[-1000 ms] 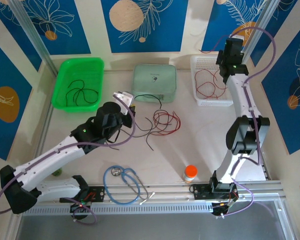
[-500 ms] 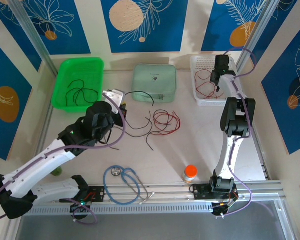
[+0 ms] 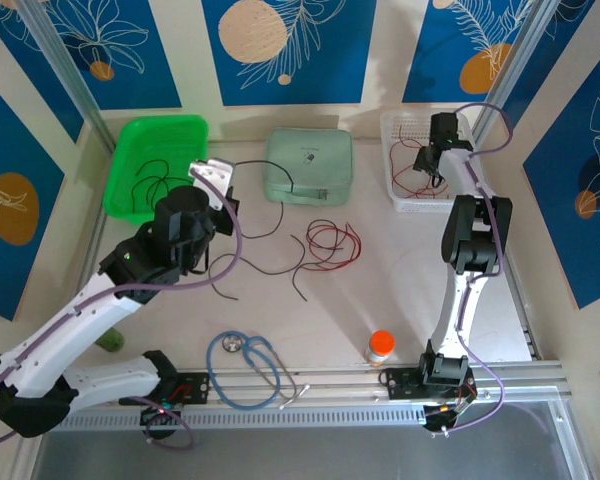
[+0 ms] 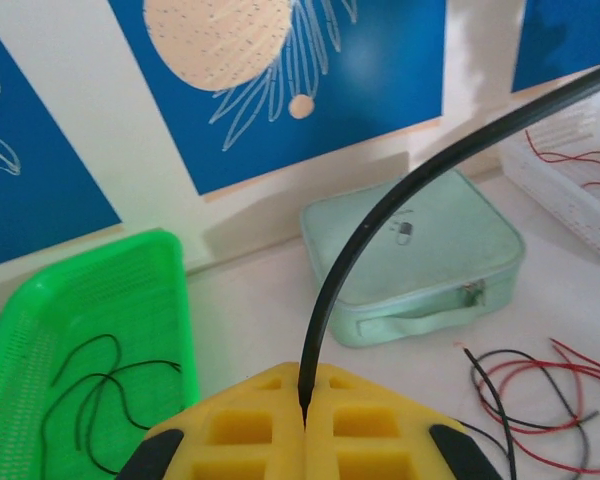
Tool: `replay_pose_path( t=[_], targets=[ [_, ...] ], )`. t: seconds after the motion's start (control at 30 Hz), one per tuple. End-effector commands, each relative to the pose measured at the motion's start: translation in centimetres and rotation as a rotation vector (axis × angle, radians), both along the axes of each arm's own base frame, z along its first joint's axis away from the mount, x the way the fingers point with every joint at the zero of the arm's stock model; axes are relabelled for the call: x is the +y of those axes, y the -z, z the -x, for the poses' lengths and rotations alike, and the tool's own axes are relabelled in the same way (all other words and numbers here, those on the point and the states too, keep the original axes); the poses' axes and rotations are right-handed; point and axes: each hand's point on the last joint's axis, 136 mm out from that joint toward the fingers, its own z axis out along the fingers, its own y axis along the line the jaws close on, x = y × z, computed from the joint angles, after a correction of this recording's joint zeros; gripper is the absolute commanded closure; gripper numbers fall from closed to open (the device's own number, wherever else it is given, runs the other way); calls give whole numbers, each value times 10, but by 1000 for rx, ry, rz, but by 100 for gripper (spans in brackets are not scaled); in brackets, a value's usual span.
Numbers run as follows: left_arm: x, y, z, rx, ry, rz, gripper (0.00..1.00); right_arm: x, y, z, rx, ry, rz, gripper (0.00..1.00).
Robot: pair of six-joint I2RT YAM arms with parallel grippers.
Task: Untangle the cables
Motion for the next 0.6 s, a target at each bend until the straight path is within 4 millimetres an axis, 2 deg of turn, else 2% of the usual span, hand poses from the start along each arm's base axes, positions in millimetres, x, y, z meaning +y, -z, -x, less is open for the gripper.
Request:
replay_pose_path(
  t=[0.0, 0.13, 0.3, 0.4, 0.57],
  targets=[
    [14, -18, -17, -31, -61, -26, 99, 10, -62, 11, -114, -19, -15, 23],
    [27, -26, -40, -30, -110, -14, 98, 28, -98, 32, -182, -52, 3, 21],
    [51, -31, -74, -20, -186, -6, 98, 63, -131, 73, -258, -113, 1, 20],
    [66, -33, -93, -15, -220, 4, 99, 89, -141, 101, -275, -175, -19, 20],
    [93, -34, -122, -8, -275, 27, 99, 129, -149, 149, -295, -304, -149, 20]
  ],
)
